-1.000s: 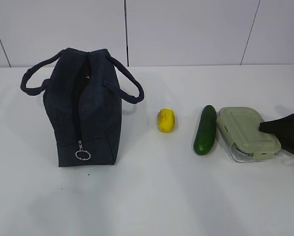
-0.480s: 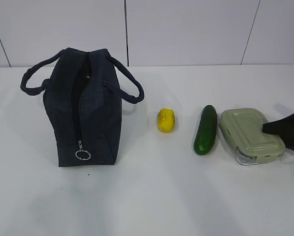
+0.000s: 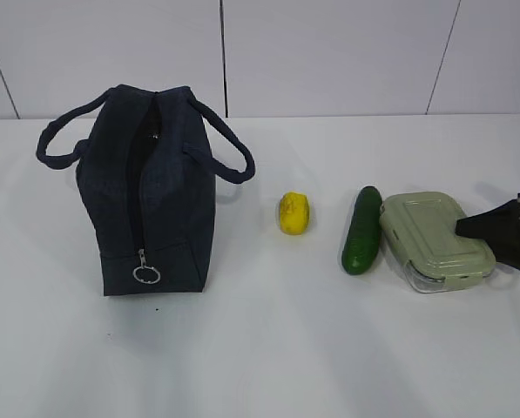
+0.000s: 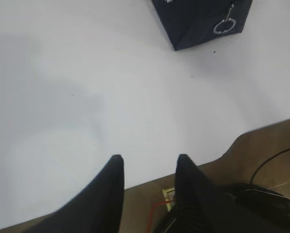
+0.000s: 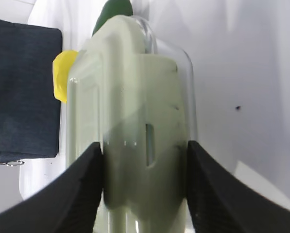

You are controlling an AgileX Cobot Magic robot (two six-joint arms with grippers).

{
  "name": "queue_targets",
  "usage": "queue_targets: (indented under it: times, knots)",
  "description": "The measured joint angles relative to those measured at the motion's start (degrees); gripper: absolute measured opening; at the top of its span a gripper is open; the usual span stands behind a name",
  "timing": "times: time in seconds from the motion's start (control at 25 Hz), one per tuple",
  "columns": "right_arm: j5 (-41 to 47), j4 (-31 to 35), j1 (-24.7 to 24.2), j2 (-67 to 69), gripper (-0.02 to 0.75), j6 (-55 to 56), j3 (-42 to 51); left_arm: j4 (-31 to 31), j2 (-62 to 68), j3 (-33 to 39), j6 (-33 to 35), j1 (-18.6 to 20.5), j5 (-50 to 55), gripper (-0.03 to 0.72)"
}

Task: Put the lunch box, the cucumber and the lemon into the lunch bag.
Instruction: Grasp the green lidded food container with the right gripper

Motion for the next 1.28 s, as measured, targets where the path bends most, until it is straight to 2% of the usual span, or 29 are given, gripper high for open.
queue_targets:
  times: [0.32, 0.52, 0.64, 0.96, 1.16, 1.28]
  knots:
    - [0.00, -0.18, 0.71, 0.00, 0.392, 0.00, 0.00, -6.60, 23.60, -8.58, 2.49, -0.11, -6.97, 0.265]
    - [0.00, -0.18, 0.80, 0.00, 0.392, 0.00, 0.00, -16.84, 39.47, -17.07, 11.65, -0.11, -8.90, 0.378]
    - [0.00, -0.18, 0.80, 0.00, 0.392, 0.00, 0.00, -20.99, 48.45, -23.60, 14.64, -0.11, -9.40, 0.411]
    - [0.00, -0.18, 0.80, -0.12, 0.392, 0.00, 0.00, -25.22, 63.50, -38.65, 17.16, -0.11, -8.43, 0.424]
    - [0.00, -0.24, 0.80, -0.12, 0.392, 0.09, 0.00, -28.37, 69.78, -43.10, 18.68, -0.33, -7.13, 0.426]
    - [0.00, -0.33, 0.80, -0.12, 0.392, 0.09, 0.00, -28.18, 72.74, -44.07, 19.03, -1.53, -7.13, 0.426]
